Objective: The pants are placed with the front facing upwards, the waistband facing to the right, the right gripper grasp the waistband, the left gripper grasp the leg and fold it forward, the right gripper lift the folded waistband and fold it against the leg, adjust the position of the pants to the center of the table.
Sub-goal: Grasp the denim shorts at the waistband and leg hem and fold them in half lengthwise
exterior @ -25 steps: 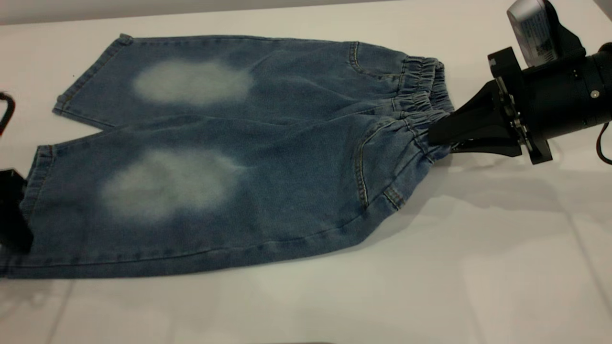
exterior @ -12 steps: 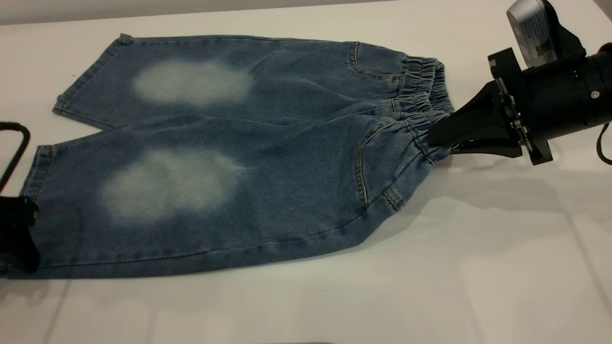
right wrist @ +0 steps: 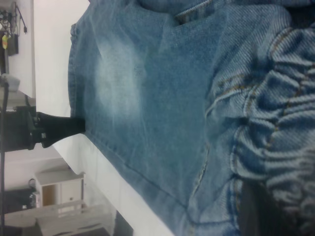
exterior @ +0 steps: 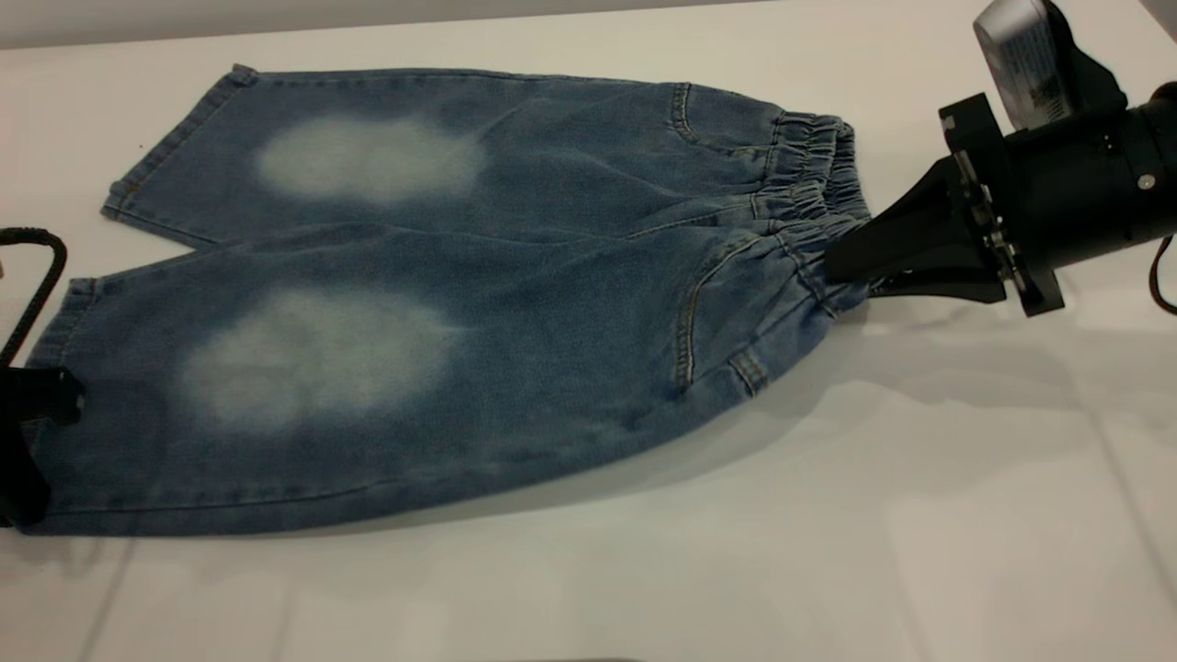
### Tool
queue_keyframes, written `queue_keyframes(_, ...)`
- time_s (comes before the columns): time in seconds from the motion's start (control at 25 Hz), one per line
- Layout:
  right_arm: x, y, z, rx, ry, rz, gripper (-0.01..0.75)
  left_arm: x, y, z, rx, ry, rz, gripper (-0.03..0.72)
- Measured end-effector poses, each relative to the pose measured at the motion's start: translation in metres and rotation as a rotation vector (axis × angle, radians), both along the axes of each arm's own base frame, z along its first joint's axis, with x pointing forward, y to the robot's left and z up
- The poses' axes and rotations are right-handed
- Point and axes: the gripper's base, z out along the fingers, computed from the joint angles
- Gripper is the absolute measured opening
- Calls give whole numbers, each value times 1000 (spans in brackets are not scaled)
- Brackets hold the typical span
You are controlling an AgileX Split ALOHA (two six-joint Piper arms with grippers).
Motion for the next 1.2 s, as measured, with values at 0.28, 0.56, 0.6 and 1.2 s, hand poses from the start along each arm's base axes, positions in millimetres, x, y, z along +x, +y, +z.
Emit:
queue_keyframes(0.28,-19,-2,40,-31,-79,-14,40,-9,-19,45,-48,-4,-49,53)
queue_keyframes(0.56,-43,-15,67,-52,-111,-79,40,-21,-43,120,-75,-257,-140,53)
queue_keyframes(0.6,-43,-16,66,-63,-108,-87,40,-20,-43,129,-73,-294,-145,53)
queue_keyframes(1.2,2,-44,68,-341,-155,-350,40,105,-48,150,-34,-398,-196,53)
